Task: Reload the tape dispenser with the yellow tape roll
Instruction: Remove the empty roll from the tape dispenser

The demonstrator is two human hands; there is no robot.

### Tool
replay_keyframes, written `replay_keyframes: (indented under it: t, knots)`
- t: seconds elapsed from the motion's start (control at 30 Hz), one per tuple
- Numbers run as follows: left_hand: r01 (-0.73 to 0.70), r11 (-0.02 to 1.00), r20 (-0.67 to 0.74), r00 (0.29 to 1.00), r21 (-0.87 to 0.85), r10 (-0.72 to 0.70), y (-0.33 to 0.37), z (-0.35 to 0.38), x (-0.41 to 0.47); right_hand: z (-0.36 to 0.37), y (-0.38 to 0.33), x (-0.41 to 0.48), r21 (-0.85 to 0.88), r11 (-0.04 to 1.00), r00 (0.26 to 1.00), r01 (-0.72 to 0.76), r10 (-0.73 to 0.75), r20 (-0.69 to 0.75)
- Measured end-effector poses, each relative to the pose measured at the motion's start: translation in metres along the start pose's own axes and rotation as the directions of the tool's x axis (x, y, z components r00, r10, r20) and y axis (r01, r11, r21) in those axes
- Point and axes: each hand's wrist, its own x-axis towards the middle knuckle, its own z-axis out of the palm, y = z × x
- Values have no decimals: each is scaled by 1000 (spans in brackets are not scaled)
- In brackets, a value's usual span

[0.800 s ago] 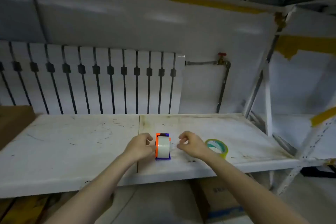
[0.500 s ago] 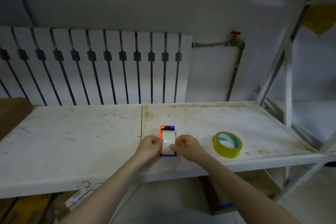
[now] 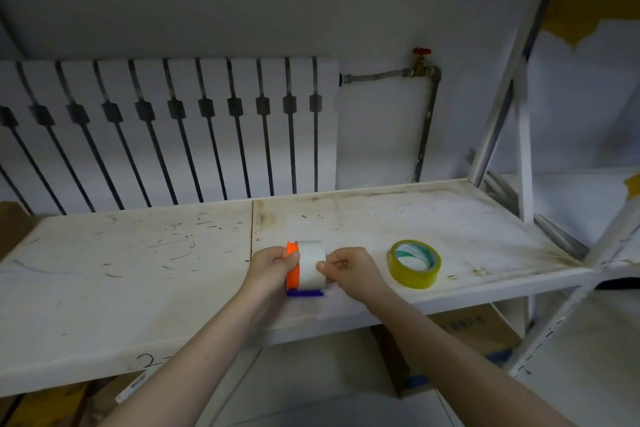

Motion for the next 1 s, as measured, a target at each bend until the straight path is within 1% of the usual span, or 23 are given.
replay_keyframes:
  t: [0.1, 0.2, 0.27, 0.33, 0.4, 0.47, 0.57, 0.63, 0.7, 0.77, 0.8, 0.83, 0.87, 0.93, 1.0]
  knots:
    - [57, 998, -28, 998, -31, -58, 9, 5, -11, -4, -2, -9, -5, 1000, 1000, -7, 6, -18]
    - [89, 995, -56, 994, -48, -91, 14, 5, -14, -6, -5, -19, -93, 994, 998, 59, -61, -18]
    - [91, 994, -63, 994, -57, -94, 15, 6, -16, -8, -6, -25, -121, 988, 994, 100, -103, -19]
    - [87, 995, -83, 992, -51, -91, 15, 10, -18, -9, -5, -31, -136, 982, 989, 131, -139, -54]
    - [64, 998, -111, 992, -3, -64, 15, 14, -20, -8, -3, -35, -155, 976, 978, 152, -172, -122]
    - [35, 999, -143, 989, 32, -30, 16, 18, -21, -5, 0, -36, -84, 987, 973, 140, -152, -171]
    - [-12, 1000, -156, 988, 23, 15, 18, 21, -25, -2, 2, -35, 185, 978, 988, 93, -67, -140]
    - [-36, 999, -137, 990, 2, 36, 21, 18, -30, -5, 4, -35, 349, 933, 994, 90, -65, -84]
    - [-60, 998, -68, 996, -20, 58, 24, 12, -34, -12, 6, -35, 473, 880, 995, 51, -86, 53]
    - [-87, 996, 24, 996, 13, 87, 26, 6, -35, -18, 7, -32, 480, 877, 973, 12, -122, 197]
    - [-95, 995, 55, 994, 38, 93, 27, 4, -35, -20, 7, -31, 464, 886, 964, 15, -135, 228]
    - [-101, 993, 70, 993, 57, 97, 28, 3, -36, -21, 6, -31, 447, 894, 964, 25, -140, 226]
    - [-106, 992, 71, 992, 69, 101, 29, 2, -36, -20, 5, -31, 427, 903, 970, 49, -145, 197]
    - [-108, 991, 38, 994, 73, 105, 29, 1, -35, -18, 5, -32, 372, 917, 978, 145, -191, 88]
    - [-78, 995, 7, 997, 57, 78, 27, -1, -33, -15, 7, -32, 335, 914, 969, 229, -246, 9]
